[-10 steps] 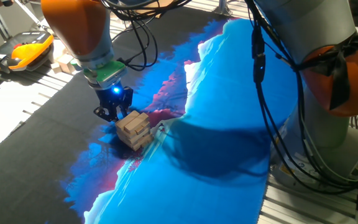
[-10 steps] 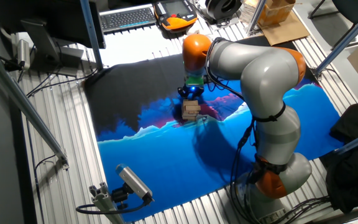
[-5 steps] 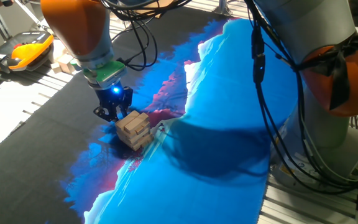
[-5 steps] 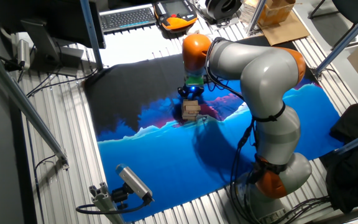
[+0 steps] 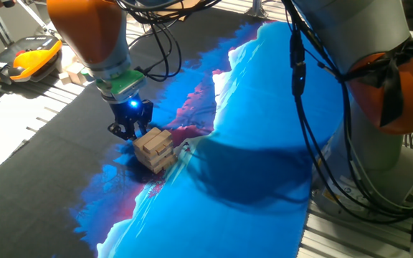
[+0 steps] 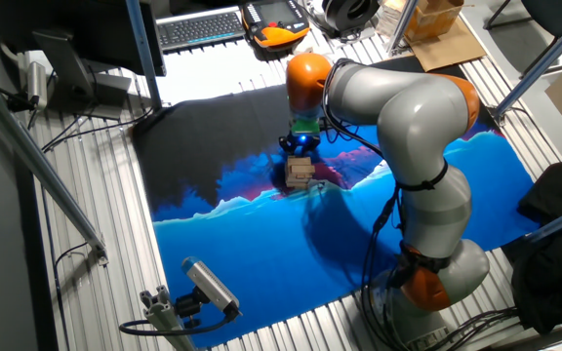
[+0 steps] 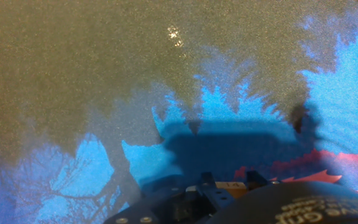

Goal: Play Jenga

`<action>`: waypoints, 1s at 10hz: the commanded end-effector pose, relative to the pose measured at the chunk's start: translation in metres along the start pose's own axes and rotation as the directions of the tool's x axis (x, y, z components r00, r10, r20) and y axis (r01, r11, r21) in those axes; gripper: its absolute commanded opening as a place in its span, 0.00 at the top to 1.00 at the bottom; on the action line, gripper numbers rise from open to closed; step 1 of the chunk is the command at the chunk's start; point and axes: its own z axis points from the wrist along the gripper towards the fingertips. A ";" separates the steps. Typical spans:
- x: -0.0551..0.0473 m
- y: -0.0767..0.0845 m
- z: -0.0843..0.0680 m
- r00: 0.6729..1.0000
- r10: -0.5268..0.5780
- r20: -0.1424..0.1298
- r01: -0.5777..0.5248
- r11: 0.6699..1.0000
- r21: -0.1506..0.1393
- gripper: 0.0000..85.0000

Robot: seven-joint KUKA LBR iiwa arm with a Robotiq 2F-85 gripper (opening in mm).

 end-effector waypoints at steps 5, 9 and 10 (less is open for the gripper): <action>0.000 0.000 0.000 1.000 -0.010 -0.005 0.010 1.000 0.004 0.60; 0.000 0.000 0.000 1.000 -0.016 -0.003 0.016 1.000 0.007 0.60; 0.000 0.000 0.000 1.000 -0.017 -0.003 0.017 1.000 0.008 0.60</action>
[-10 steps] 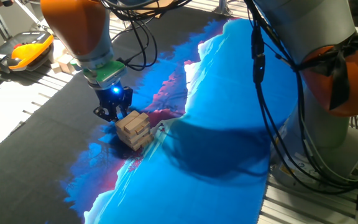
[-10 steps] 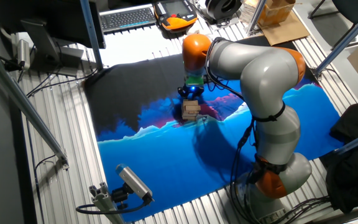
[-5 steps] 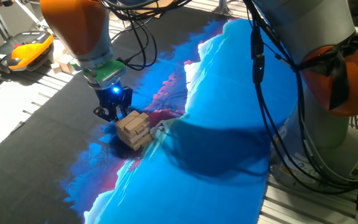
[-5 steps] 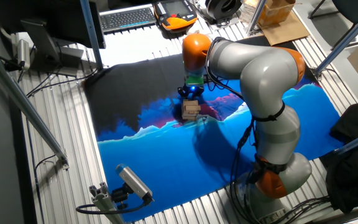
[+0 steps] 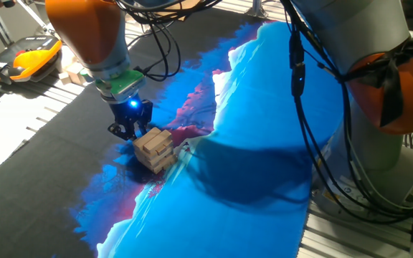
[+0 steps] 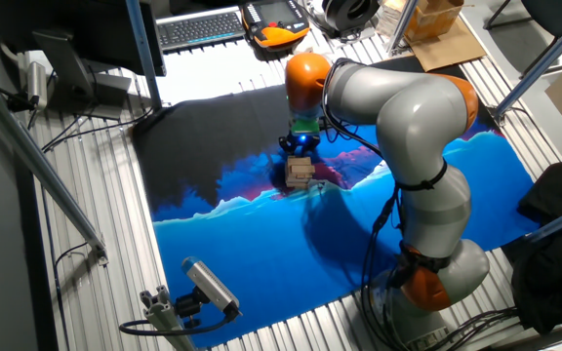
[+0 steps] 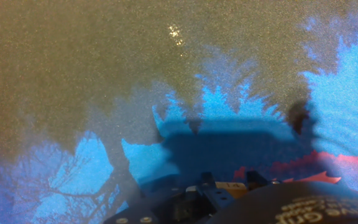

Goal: Play Jenga

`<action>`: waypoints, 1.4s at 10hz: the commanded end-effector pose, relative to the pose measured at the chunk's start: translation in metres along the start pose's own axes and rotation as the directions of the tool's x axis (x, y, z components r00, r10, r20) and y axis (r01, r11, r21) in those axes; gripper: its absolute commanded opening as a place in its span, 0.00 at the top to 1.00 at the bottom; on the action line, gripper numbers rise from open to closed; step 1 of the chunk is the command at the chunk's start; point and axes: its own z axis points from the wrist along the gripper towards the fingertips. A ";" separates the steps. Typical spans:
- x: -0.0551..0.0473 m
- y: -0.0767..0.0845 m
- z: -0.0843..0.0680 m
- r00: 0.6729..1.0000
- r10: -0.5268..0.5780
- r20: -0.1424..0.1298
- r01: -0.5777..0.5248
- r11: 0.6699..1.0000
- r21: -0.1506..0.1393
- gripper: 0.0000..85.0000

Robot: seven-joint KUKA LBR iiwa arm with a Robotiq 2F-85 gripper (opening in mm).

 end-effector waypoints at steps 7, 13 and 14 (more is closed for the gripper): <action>-0.001 -0.001 -0.001 1.000 -0.006 -0.003 0.006 1.000 0.002 0.80; -0.002 -0.001 0.000 1.000 -0.005 -0.001 0.005 1.000 0.002 0.80; -0.003 -0.001 0.000 1.000 -0.005 -0.001 0.005 1.000 0.002 0.80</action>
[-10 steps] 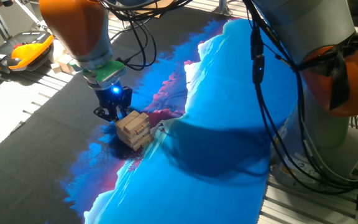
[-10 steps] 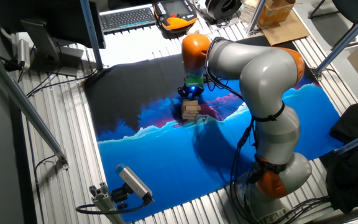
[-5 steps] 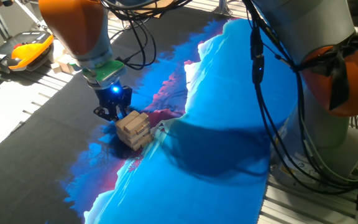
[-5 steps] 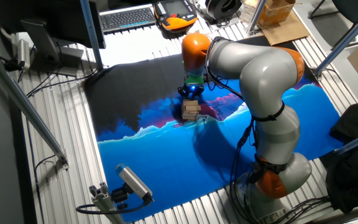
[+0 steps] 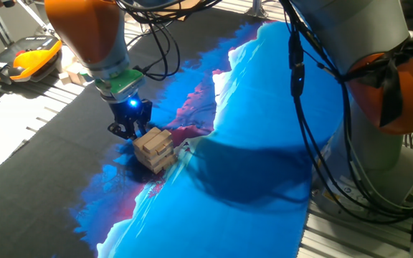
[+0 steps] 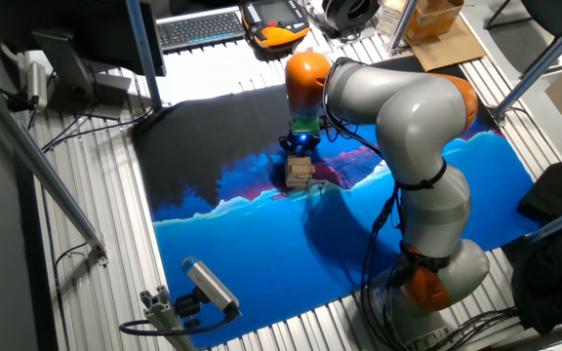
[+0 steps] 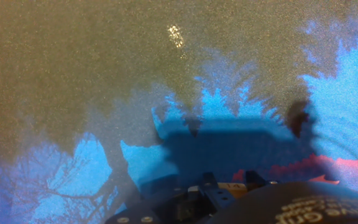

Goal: Play Jenga

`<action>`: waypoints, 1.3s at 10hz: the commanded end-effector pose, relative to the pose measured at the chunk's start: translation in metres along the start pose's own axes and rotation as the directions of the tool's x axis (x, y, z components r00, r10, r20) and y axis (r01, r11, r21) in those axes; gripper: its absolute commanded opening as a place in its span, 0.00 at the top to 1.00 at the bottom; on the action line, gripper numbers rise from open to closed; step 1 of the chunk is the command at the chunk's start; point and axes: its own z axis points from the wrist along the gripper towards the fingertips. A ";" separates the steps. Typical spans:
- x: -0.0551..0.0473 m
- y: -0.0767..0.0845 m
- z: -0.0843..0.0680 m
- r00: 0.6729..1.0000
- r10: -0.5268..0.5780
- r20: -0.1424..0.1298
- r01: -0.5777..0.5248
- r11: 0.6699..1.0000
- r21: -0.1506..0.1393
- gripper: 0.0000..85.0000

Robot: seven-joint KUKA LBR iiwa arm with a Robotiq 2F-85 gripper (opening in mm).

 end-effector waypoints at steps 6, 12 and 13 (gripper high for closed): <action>-0.002 0.000 0.001 1.000 0.002 0.006 -0.002 1.000 0.006 0.80; -0.003 -0.001 0.000 1.000 0.000 0.001 0.000 1.000 0.003 0.80; -0.003 -0.001 0.000 1.000 0.000 0.001 0.000 1.000 0.003 0.80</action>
